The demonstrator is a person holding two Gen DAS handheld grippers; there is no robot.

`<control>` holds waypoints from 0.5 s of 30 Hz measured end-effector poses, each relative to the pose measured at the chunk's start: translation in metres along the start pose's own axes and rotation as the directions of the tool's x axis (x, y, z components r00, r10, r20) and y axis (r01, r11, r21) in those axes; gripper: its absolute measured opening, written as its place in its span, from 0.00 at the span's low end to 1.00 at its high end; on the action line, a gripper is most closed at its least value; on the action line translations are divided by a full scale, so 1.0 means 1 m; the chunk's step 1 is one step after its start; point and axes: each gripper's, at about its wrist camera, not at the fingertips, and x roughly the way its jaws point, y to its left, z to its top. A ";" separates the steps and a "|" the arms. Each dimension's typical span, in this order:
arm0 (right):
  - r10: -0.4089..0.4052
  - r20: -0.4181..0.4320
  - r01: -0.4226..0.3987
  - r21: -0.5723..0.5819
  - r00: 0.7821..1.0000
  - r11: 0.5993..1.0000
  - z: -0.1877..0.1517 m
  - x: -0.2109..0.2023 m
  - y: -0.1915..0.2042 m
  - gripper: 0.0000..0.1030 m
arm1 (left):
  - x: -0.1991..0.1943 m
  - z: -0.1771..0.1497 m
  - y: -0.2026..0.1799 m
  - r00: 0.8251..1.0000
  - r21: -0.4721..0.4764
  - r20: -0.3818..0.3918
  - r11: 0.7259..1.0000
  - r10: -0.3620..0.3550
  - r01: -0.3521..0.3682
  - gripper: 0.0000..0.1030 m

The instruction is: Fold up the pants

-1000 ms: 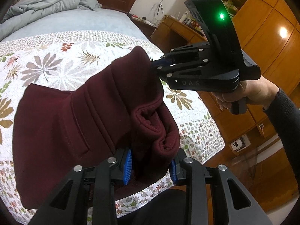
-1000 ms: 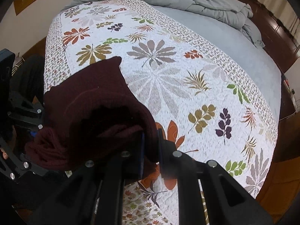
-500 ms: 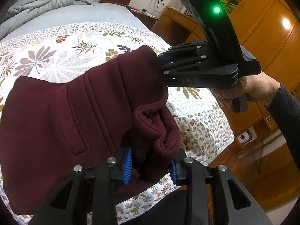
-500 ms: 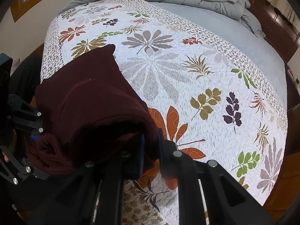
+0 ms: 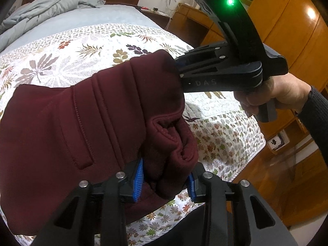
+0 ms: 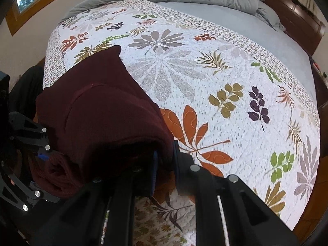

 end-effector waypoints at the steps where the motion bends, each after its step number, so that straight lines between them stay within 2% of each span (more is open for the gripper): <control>1: -0.003 0.000 0.003 0.015 1.000 1.000 -0.001 -0.002 0.000 0.16 | 0.000 0.000 -0.001 1.000 0.006 0.001 1.000 0.003 -0.003 0.34; 5: -0.007 0.004 0.007 0.089 1.000 0.996 -0.003 -0.010 0.000 0.22 | -0.002 -0.002 -0.001 1.000 0.018 0.003 1.000 0.001 -0.001 0.36; 9: 0.001 0.021 -0.005 0.205 1.000 0.979 -0.010 -0.023 -0.003 0.22 | -0.006 -0.003 -0.003 1.000 0.026 0.007 1.000 -0.014 0.014 0.41; 12: 0.005 0.042 -0.017 0.294 0.999 0.956 -0.020 -0.035 -0.003 0.26 | -0.016 -0.002 0.001 0.998 -0.013 0.010 0.998 -0.056 0.057 0.48; 14: -0.010 0.045 -0.006 0.346 0.999 0.938 -0.027 -0.041 -0.003 0.35 | -0.027 -0.002 0.004 0.994 -0.044 0.010 0.993 -0.113 0.113 0.57; 15: -0.012 0.047 -0.006 0.373 0.999 0.928 -0.031 -0.043 -0.004 0.39 | -0.034 -0.002 0.005 0.989 -0.058 0.012 0.988 -0.146 0.146 0.57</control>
